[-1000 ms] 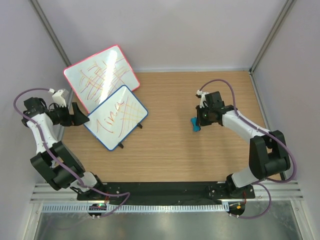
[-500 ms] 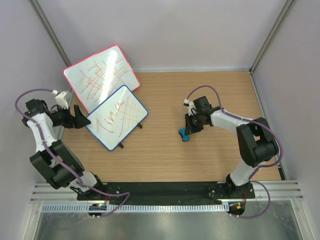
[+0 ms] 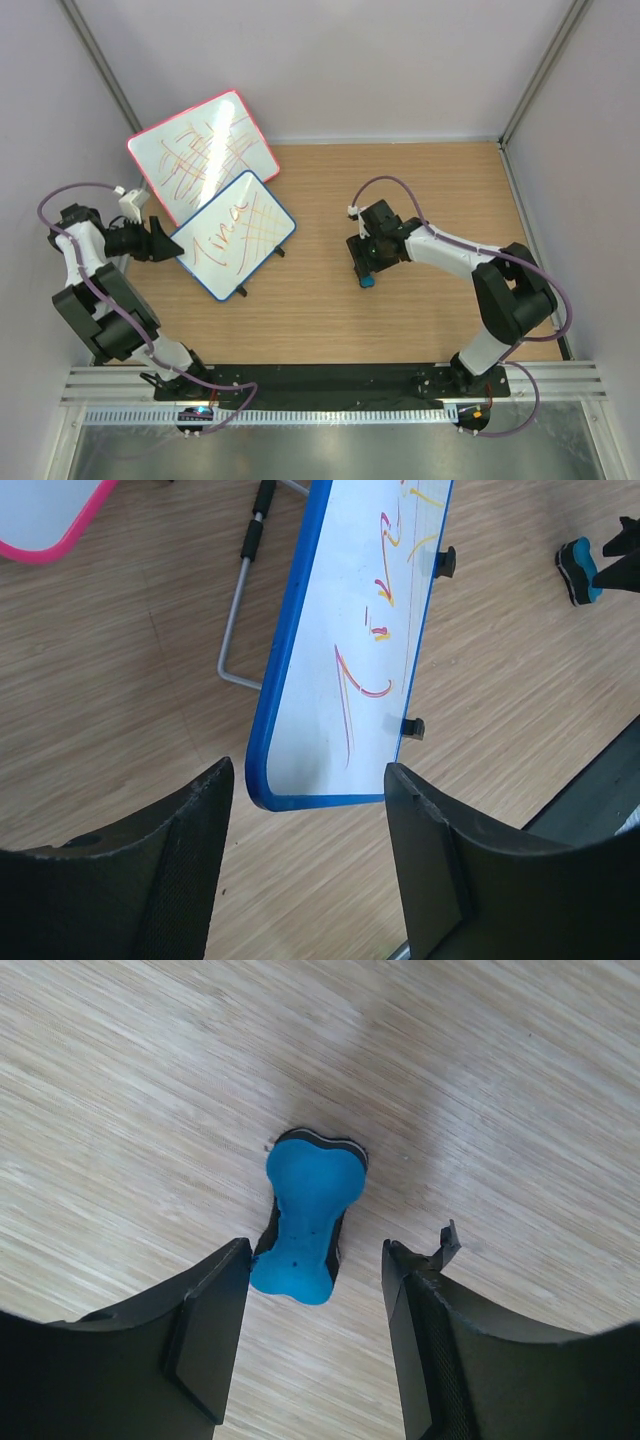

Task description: Erase the whiteboard

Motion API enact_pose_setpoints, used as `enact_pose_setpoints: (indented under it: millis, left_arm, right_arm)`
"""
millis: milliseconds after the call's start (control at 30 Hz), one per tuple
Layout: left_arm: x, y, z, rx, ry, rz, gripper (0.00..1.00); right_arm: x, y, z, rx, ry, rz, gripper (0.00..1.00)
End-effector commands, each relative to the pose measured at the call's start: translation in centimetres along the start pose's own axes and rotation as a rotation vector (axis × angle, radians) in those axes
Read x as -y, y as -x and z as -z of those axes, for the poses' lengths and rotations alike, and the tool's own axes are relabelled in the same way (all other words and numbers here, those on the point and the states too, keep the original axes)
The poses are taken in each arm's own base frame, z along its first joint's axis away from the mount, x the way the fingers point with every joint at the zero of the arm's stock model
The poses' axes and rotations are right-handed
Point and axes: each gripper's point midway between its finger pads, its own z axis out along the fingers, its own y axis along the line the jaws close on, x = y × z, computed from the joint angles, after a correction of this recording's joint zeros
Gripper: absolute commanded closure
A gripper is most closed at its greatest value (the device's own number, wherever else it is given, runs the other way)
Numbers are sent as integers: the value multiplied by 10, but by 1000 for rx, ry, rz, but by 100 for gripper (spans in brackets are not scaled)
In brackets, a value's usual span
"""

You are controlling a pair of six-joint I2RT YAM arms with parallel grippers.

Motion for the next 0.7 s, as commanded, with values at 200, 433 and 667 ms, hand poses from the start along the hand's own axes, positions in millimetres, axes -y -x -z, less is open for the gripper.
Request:
enact_pose_setpoints:
  millis: [200, 433, 667]
  left_arm:
    - [8, 8, 6, 21, -33, -46, 38]
    - [10, 10, 9, 21, -22, -62, 38]
    - [11, 9, 9, 15, -21, -65, 38]
  right_arm:
    - [-2, 24, 9, 69, -120, -12, 39]
    - [-12, 20, -12, 9, -106, -15, 46]
    - [-16, 21, -16, 0, -105, -19, 53]
